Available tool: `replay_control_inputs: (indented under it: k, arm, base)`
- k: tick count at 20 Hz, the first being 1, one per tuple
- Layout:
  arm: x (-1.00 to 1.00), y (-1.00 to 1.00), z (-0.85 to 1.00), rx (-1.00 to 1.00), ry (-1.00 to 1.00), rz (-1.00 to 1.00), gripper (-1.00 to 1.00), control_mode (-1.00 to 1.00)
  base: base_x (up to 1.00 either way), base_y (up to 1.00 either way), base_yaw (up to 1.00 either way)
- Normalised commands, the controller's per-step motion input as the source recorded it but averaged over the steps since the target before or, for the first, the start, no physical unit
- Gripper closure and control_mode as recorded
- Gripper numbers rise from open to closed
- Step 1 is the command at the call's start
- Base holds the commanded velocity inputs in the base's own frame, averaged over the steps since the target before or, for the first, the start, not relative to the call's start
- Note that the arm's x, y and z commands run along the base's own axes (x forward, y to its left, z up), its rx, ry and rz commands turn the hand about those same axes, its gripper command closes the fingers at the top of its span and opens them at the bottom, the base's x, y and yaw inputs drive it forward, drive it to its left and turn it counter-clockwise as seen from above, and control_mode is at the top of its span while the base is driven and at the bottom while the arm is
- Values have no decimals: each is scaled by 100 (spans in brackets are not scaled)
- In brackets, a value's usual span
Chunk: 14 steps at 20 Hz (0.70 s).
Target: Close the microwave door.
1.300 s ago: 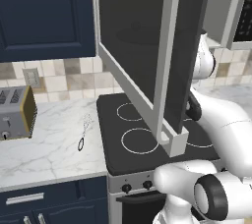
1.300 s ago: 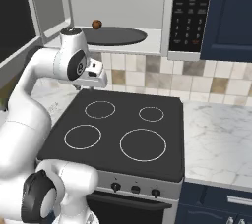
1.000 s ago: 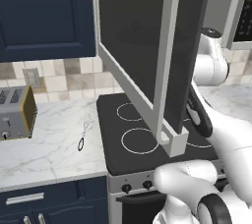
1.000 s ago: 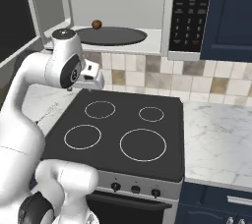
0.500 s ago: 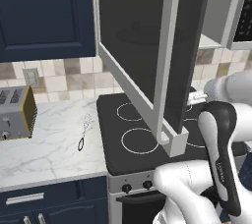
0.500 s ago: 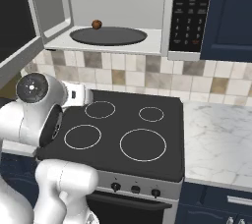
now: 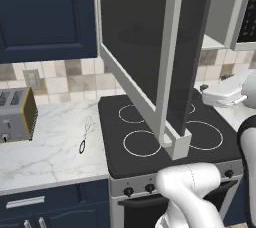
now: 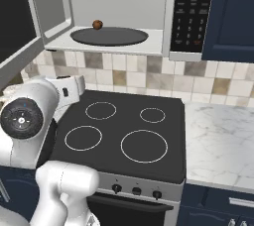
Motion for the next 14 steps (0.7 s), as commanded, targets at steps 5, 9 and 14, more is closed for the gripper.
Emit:
replay_control_inputs:
  k: [5, 9, 14]
  arm:
    - [-57, 12, 55, 4, -30, 18, -100, -100]
    - [-67, 28, 30, 3, -27, 27, -100, -100]
    - [-71, 36, 18, 1, -17, 33, -100, -100]
  base:
    - [0, 0, 0]
    - [0, 0, 0]
    - [0, 0, 0]
